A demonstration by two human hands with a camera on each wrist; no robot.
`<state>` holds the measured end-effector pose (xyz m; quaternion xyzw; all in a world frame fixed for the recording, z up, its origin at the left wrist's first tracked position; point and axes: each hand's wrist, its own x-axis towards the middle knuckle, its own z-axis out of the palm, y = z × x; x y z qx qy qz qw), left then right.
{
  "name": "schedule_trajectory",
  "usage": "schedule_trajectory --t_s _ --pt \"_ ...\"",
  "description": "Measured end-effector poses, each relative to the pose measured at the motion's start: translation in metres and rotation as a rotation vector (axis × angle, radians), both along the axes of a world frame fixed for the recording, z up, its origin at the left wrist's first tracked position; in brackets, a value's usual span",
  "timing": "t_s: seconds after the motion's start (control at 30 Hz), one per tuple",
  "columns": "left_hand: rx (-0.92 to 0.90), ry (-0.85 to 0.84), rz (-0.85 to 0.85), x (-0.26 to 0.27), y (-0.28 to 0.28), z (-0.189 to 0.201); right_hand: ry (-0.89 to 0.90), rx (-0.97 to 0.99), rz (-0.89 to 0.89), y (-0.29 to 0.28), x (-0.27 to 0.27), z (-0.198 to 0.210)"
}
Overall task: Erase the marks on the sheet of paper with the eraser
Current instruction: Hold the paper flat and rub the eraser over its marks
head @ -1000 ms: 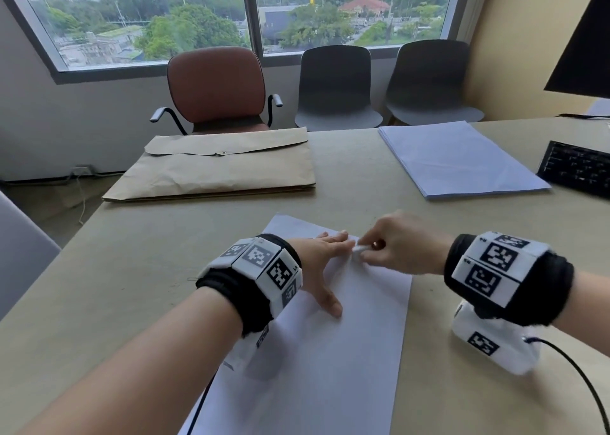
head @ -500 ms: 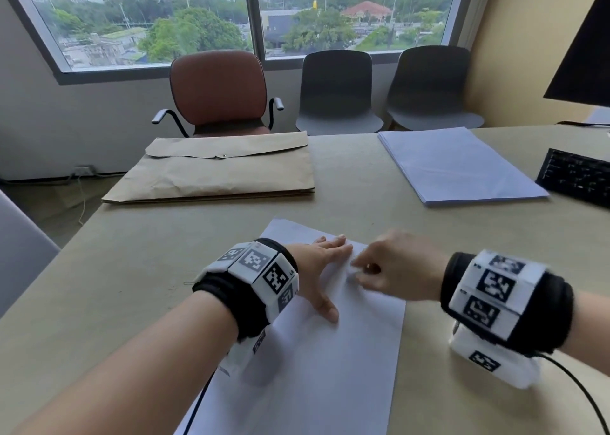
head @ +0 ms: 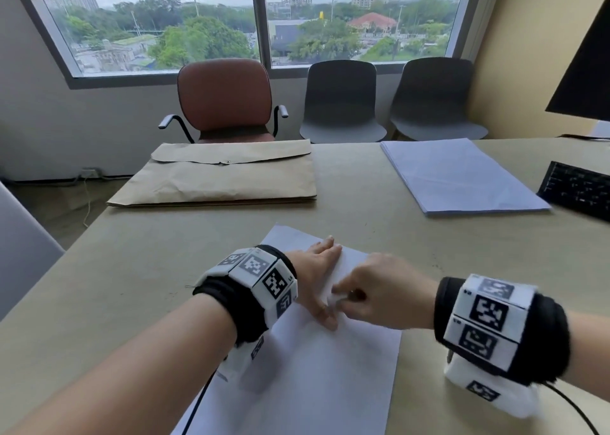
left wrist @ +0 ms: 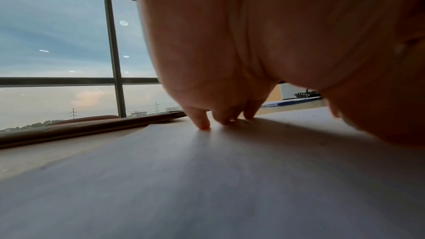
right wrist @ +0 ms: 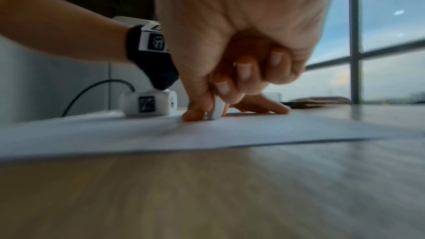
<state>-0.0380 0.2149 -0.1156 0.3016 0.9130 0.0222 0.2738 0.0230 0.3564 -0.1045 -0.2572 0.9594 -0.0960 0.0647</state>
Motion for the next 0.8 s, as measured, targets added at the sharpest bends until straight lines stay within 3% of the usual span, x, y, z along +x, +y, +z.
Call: schedule_trajectory --t_s 0.17,0.23,0.33,0.53,0.73,0.8 --pt "-0.045 0.024 -0.003 0.004 -0.001 0.006 0.076 -0.012 -0.211 0.017 -0.042 0.001" --pt "-0.051 0.023 -0.003 0.003 0.0 0.006 0.086 -0.026 -0.167 0.012 -0.036 0.0" --pt "-0.075 0.029 -0.011 0.004 0.001 0.004 0.053 -0.115 0.047 -0.004 -0.007 -0.006" --pt "-0.053 0.014 -0.013 0.006 0.0 0.008 0.053 -0.012 -0.183 0.011 -0.046 -0.002" --pt "-0.058 0.022 -0.012 0.004 0.001 0.004 0.025 -0.059 0.025 -0.005 -0.015 -0.001" --pt "-0.06 0.019 -0.02 0.004 0.001 0.004 0.016 -0.048 -0.004 -0.003 -0.021 -0.002"
